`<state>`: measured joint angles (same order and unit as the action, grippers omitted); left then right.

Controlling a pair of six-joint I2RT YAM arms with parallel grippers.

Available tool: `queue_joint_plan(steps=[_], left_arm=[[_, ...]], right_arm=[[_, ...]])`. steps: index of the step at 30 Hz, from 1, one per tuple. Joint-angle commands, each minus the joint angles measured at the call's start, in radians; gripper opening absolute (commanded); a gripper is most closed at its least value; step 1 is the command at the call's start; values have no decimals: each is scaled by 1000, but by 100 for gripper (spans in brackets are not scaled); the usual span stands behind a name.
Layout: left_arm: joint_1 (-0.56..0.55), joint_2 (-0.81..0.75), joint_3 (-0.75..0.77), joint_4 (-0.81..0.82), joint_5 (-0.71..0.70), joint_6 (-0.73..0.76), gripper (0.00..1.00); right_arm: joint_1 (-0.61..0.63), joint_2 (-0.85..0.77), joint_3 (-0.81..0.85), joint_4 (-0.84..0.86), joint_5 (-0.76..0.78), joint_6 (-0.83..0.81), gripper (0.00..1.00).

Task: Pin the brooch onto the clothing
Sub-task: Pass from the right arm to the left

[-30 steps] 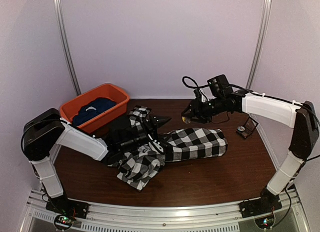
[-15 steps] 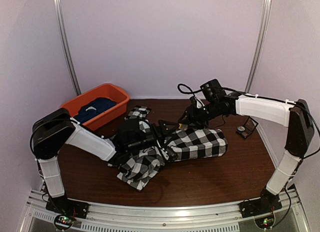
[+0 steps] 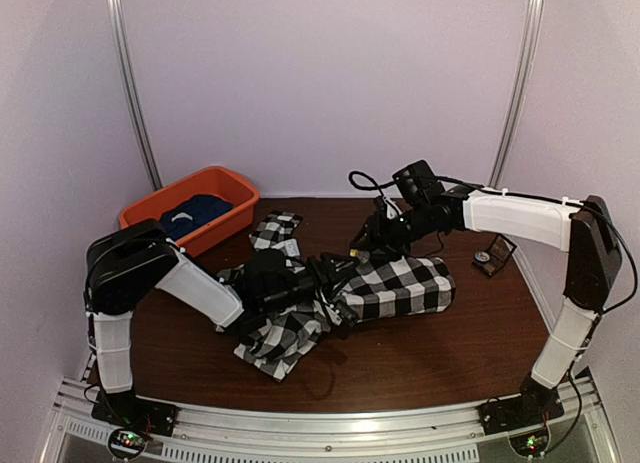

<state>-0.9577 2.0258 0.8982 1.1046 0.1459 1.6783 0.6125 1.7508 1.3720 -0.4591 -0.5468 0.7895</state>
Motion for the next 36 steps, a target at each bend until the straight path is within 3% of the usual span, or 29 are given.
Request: queue_joint_plan(steps=[1,18,36], left_arm=[[-6,28,37,119,-24,2,52],[-6,41,43,122,-46,2,34],[-5,50,51,146,-63,-5,22]], right_arm=[[13,11,30,-9,-3,-1,45],[23,14,20,-18,-3,-12,45],[42,13,25,-34,15,-9,45]])
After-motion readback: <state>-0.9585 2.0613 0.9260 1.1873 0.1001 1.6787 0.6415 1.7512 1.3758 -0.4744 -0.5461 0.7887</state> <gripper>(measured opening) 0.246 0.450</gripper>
